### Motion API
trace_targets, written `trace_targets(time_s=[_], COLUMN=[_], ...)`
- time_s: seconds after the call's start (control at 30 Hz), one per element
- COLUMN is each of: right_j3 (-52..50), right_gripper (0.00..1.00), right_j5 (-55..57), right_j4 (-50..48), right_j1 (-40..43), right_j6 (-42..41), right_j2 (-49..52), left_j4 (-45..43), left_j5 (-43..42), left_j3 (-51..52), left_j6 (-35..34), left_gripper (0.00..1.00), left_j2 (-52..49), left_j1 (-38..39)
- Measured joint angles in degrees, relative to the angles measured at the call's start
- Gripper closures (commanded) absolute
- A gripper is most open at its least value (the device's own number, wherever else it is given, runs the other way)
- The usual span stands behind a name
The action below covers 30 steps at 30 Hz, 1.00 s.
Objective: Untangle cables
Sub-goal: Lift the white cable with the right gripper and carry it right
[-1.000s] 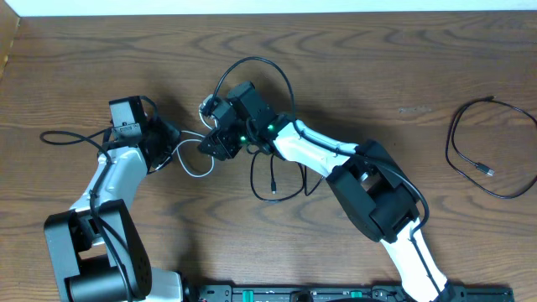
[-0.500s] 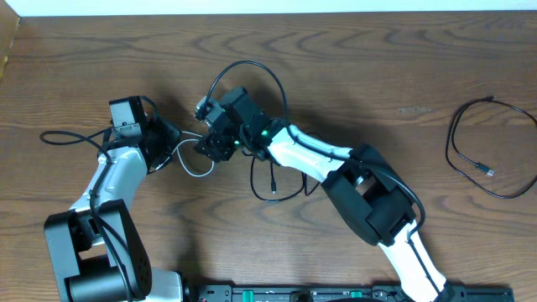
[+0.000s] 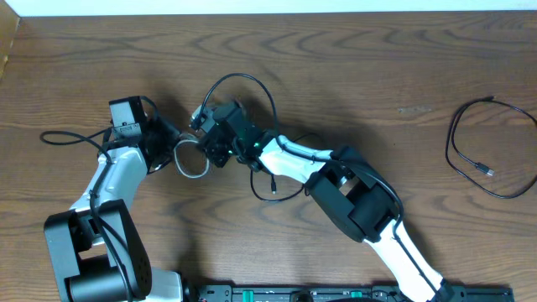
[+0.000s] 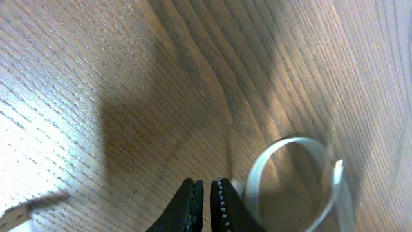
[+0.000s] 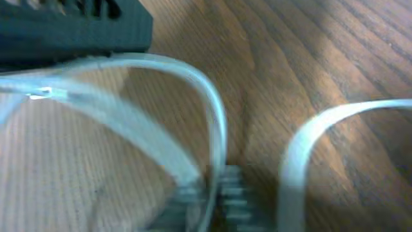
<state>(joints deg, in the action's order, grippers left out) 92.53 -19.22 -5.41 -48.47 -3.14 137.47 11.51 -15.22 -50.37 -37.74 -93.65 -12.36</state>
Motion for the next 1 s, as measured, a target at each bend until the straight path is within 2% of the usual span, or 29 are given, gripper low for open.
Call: trace_targets(time_s=[0.1, 0.17, 0.3, 0.43, 0.5, 0.53, 0.63, 1.0], right_j3=[0.00, 0.28, 0.66, 0.63, 0.61, 0.59, 0.37, 0.28], right_gripper=[0.99, 0.99, 0.99, 0.99, 0.99, 0.99, 0.99, 0.99], right_j5=[0.74, 0.79, 0.83, 1.07, 1.42, 1.57, 2.10, 3.34], right_j4=[0.33, 1.81, 8.04, 14.05, 16.02, 16.81, 18.49, 24.85], right_j1=[0.00, 0.04, 0.55, 2.05, 3.23, 3.76, 5.14, 9.14], right_j6=[0.15, 0.17, 0.17, 0.17, 0.17, 0.17, 0.17, 0.17], right_j2=[0.07, 0.00, -1.64, -3.56, -4.24, -4.63, -6.40, -19.58], left_j4=[-0.02, -0.33, -3.48, -4.07, -3.61, -3.17, -2.01, -1.20], left_j5=[-0.04, -1.16, -7.52, -11.85, -12.39, -12.35, -11.08, -8.39], left_j3=[0.00, 0.00, 0.07, 0.11, 0.11, 0.11, 0.11, 0.11], left_j6=[0.00, 0.31, 4.22, 7.41, 8.00, 8.44, 8.98, 9.29], left_gripper=[0.89, 0.83, 0.49, 0.36, 0.28, 0.20, 0.13, 0.12], left_j2=[0.00, 0.00, 0.26, 1.84, 2.27, 2.32, 2.32, 2.32], left_j1=[0.00, -0.11, -1.44, -3.56, -4.35, -4.61, -4.79, -4.79])
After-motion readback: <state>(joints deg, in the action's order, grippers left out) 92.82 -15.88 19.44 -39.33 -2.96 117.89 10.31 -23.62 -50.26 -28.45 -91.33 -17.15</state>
